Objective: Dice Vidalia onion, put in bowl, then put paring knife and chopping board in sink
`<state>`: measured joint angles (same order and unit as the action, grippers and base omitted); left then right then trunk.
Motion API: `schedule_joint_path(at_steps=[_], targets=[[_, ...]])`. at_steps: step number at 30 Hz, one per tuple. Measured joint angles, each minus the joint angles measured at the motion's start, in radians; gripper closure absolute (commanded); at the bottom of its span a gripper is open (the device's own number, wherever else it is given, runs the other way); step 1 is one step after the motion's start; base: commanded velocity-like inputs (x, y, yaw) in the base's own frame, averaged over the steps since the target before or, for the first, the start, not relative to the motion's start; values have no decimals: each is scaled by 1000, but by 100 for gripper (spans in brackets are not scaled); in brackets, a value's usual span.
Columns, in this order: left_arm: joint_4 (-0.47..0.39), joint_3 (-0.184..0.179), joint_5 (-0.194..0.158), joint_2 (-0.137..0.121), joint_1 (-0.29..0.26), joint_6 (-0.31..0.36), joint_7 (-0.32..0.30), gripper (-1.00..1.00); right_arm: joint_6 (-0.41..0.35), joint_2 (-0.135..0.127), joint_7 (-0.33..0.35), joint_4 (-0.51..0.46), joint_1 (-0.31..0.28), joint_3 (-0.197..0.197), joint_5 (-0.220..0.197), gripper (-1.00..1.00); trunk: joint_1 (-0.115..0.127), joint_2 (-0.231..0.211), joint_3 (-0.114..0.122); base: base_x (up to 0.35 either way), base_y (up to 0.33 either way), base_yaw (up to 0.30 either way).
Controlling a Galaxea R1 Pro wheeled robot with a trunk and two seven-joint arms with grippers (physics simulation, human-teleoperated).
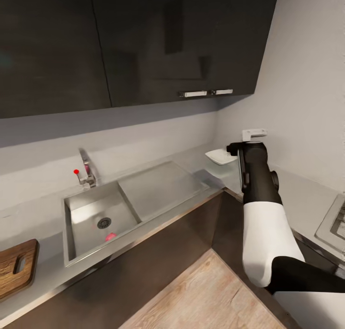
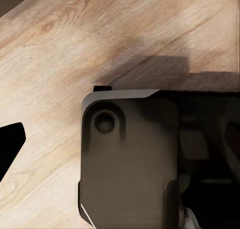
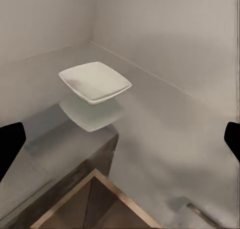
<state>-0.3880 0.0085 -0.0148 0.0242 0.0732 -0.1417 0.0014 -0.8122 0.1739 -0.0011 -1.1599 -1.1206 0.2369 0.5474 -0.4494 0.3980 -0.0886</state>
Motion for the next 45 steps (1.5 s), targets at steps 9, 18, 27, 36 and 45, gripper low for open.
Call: schedule_joint_path(at_steps=[9,18,27,36,45], targets=[[0,1,-7,-1,0,0,0,-100,-1,0,-1,-7,-1,0,1,-100,0,0,0,14,-301,192],[-1,1,-7,-1,0,0,0,-100,-1,0,0,-7,-1,0,0,-100,0,0,0,102,-301,247],[0,1,-8,-1,0,0,0,-100,0,0,-2,-7,-1,0,1,-100,0,0,0,56,-234,54],[0,1,-9,-1,0,0,0,-100,3,0,6,7,1,3,0,-100,0,0,0,149,-143,1],[0,1,-8,-1,0,0,0,-100,4,0,7,59,2,4,0,-100,1,0,0,281,-11,0]])
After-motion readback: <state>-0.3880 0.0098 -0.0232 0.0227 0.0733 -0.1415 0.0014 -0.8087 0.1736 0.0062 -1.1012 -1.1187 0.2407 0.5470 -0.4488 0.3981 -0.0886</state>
